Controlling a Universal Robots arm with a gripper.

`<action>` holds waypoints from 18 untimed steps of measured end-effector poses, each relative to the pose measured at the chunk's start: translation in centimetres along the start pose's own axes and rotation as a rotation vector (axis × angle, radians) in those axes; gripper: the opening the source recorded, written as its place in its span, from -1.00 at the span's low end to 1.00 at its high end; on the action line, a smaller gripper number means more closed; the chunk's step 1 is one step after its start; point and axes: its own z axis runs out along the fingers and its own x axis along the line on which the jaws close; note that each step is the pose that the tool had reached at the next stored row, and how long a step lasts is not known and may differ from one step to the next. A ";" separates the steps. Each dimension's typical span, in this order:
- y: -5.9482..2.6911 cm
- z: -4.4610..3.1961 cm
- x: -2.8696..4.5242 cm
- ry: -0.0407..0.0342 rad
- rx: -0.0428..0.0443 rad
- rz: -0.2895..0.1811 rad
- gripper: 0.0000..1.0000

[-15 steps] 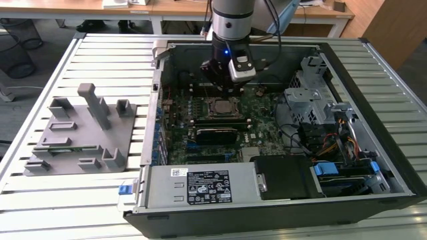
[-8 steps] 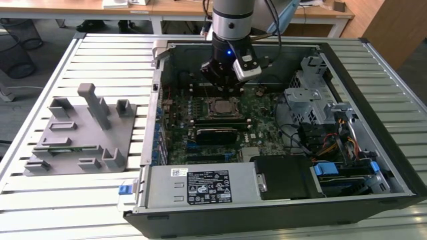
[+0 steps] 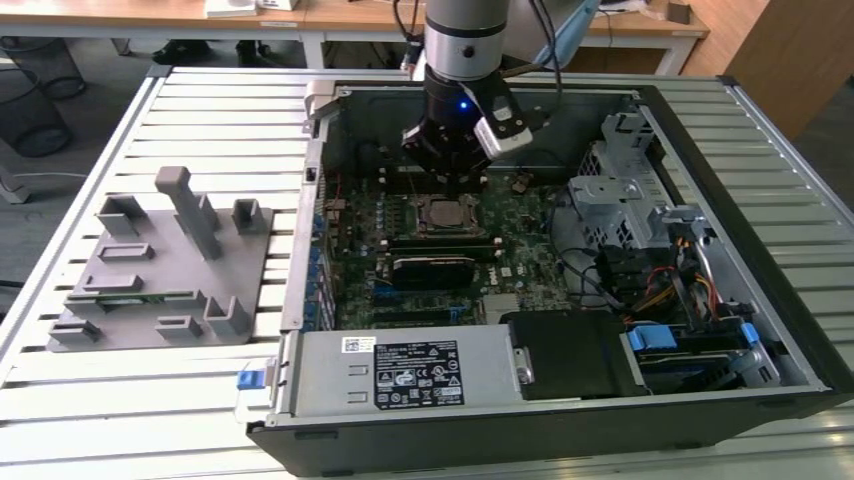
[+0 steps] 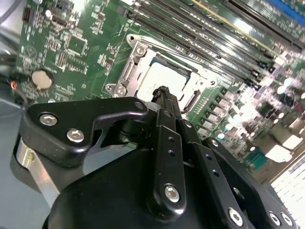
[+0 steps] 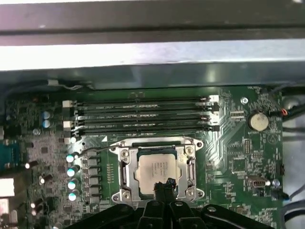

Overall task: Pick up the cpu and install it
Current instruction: 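Install the first cpu locking lever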

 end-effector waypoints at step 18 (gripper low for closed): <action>-0.09 -0.92 1.76 -0.0007 -0.0178 -0.038 -0.79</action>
